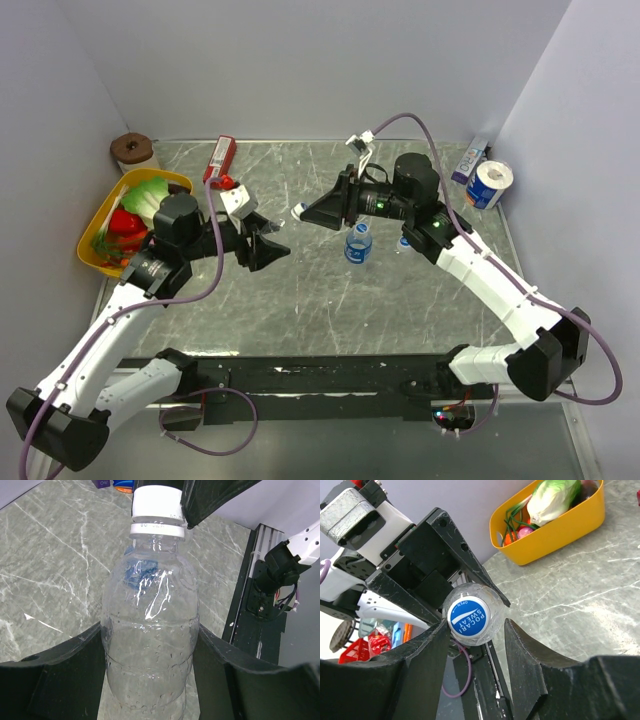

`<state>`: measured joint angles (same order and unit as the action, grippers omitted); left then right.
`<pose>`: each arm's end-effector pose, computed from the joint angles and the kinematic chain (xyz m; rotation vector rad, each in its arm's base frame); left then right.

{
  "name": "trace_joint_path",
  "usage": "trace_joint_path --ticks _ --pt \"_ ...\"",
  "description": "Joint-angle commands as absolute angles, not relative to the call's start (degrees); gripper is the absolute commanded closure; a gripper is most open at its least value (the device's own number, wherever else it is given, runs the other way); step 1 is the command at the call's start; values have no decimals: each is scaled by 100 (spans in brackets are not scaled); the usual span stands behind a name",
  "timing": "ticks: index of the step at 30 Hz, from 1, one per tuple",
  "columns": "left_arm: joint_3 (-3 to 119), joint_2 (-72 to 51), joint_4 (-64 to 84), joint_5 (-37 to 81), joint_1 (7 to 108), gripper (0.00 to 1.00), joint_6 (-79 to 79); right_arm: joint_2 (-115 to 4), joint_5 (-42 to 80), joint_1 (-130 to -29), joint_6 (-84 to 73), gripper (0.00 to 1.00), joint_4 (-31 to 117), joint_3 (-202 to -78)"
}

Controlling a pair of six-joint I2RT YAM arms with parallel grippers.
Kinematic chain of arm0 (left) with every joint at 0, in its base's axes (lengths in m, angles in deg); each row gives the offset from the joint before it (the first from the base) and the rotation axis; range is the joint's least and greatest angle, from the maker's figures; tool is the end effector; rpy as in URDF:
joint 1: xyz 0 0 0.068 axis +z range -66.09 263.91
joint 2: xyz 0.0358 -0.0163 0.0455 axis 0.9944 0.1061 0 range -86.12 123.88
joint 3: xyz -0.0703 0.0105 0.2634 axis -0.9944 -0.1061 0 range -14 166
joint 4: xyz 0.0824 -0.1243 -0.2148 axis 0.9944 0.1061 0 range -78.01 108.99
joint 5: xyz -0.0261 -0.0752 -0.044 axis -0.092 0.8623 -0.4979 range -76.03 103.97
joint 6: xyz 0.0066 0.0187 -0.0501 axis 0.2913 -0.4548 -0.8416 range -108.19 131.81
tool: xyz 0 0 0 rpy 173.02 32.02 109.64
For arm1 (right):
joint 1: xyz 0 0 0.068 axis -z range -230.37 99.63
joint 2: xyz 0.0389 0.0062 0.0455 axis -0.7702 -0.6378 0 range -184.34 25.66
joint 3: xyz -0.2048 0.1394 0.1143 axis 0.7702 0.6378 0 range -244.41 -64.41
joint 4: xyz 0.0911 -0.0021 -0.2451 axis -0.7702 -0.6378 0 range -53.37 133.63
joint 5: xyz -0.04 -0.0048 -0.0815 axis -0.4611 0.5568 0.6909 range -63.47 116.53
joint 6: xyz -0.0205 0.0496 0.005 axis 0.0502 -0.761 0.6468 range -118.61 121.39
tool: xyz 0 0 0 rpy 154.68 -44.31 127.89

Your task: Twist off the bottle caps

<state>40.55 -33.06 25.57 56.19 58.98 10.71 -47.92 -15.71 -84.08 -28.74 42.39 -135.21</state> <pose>0.1738 -0.1073 0.3699 0.8947 1.5979 -0.9758 0.2306 0.1826 0.4078 -0.6749 1.7056 1.4163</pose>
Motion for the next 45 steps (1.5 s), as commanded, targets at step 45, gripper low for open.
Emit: trace_joint_path --ticks 45 --pt "4199 -3101 2596 4210 5403 59 1340 -5274 -1284 -8447 -3649 54 4266 -14008"
